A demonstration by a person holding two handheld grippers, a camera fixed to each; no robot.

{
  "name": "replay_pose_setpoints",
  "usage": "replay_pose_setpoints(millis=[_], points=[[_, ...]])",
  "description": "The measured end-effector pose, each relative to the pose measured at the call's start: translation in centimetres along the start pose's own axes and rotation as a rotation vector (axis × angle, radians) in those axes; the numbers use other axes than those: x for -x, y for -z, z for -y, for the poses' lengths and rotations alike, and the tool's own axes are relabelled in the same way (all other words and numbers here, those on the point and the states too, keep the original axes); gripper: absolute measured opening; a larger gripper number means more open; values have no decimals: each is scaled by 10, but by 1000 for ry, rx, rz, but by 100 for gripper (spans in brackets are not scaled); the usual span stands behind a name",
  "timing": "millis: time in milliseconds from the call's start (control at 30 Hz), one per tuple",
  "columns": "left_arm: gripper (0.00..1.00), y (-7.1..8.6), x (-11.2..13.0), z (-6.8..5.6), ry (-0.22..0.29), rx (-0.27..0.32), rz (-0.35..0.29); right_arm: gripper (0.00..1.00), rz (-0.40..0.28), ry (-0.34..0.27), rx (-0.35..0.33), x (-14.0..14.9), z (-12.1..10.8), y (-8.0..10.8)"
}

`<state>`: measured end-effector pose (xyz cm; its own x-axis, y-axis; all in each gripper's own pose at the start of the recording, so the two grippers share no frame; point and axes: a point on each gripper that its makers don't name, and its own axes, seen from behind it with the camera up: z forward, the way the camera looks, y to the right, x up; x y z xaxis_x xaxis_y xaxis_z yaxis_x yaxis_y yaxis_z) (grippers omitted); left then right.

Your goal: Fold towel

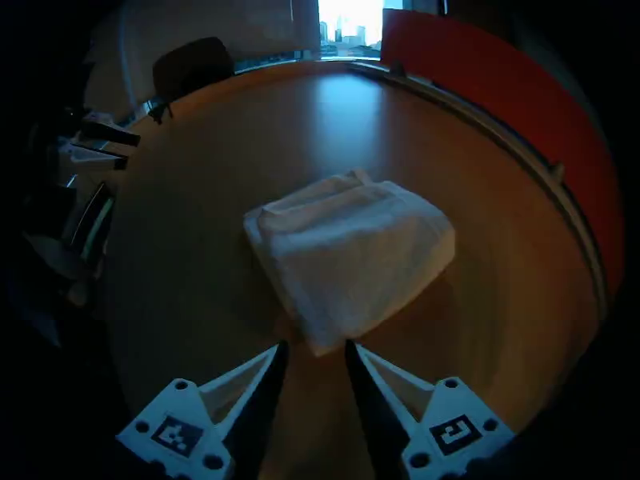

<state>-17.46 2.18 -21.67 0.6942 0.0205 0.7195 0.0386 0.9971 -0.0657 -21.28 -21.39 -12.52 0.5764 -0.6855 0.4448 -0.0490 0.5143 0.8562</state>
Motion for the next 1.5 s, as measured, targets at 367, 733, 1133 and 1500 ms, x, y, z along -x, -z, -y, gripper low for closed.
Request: replay_pose_setpoints(millis=[367, 733, 1133, 1500], points=[[92, 1, 0, 3, -1, 0, -1, 34, 1, -38, 28, 4, -3, -4], [92, 1, 2, 4, -6, 5, 2, 9, -4, -65, 54, 4, -9, -7], [92, -1, 0, 0, -11, 19, -6, 4, -49, -51, 66, -26, -15, 10], [92, -6, -26, -6, -19, 46, -61, 4, -164, 41, 103, -117, -45, 60]])
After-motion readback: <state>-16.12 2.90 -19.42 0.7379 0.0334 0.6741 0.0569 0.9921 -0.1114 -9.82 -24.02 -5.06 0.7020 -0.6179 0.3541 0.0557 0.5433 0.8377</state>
